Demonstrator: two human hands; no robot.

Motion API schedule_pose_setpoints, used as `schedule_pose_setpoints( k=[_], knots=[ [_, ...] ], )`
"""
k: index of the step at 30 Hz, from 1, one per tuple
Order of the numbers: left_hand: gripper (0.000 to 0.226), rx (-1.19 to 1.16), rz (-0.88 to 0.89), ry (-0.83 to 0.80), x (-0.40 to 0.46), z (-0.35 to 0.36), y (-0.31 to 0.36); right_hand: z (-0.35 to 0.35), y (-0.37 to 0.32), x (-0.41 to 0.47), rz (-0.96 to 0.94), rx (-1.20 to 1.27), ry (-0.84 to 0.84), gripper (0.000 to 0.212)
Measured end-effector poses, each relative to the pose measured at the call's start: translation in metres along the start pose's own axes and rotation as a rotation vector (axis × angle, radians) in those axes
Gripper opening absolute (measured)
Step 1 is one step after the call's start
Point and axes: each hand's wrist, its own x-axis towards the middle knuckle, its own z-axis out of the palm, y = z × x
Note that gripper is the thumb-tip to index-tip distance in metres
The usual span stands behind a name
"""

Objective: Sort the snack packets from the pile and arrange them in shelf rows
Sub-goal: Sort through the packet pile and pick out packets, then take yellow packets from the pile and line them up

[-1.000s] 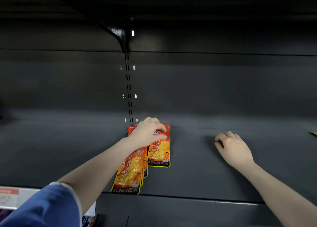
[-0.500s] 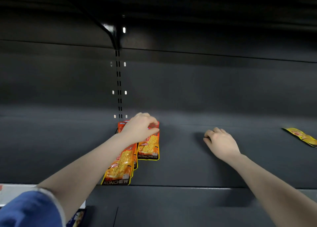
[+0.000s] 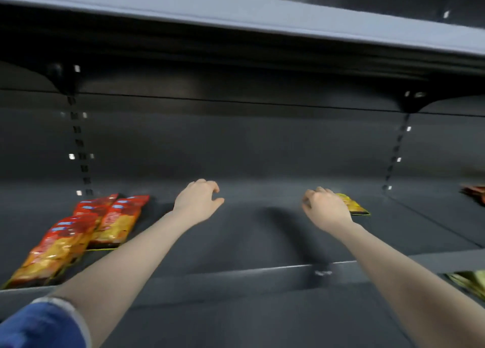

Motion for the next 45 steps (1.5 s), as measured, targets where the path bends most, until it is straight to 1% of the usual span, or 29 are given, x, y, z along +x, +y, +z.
schedule_pose_setpoints(
  k=[2,7,10,13,17,20,24,28,36,40,45],
  knots=[
    [0.035,-0.029,0.004,-0.003,0.003,0.015,0.051,-0.007,0.045,-0.006,0.013,0.001,0.021,0.028],
    [0.034,-0.093,0.054,-0.021,0.009,0.051,0.174,-0.018,0.152,-0.026,0.079,0.022,0.012,0.028],
    [0.034,-0.121,0.083,-0.045,0.011,0.071,0.237,-0.019,0.205,-0.041,0.138,0.044,0.015,0.029],
    [0.031,-0.142,0.114,-0.068,0.017,0.089,0.289,-0.018,0.249,-0.056,0.158,0.08,0.001,0.029],
    [0.031,-0.18,0.147,-0.086,0.031,0.109,0.342,-0.01,0.303,-0.069,0.211,0.14,0.034,0.026],
    [0.033,-0.166,0.176,-0.112,0.045,0.127,0.372,-0.002,0.342,-0.071,0.242,0.143,0.068,0.024],
    [0.035,-0.158,0.195,-0.117,0.074,0.151,0.412,0.009,0.396,-0.055,0.278,0.12,0.086,0.024],
    [0.032,-0.161,0.201,-0.12,0.115,0.179,0.455,0.017,0.452,-0.028,0.291,0.076,0.125,0.025],
    [0.038,-0.168,0.2,-0.208,0.171,0.235,0.574,0.015,0.598,0.002,0.379,0.042,0.159,0.03],
    [0.038,-0.158,0.18,-0.205,0.184,0.266,0.638,0.018,0.678,0.012,0.391,0.016,0.168,0.028],
    [0.038,-0.157,0.104,-0.201,0.19,0.307,0.716,0.031,0.77,0.019,0.354,0.057,0.106,0.029]
  ],
)
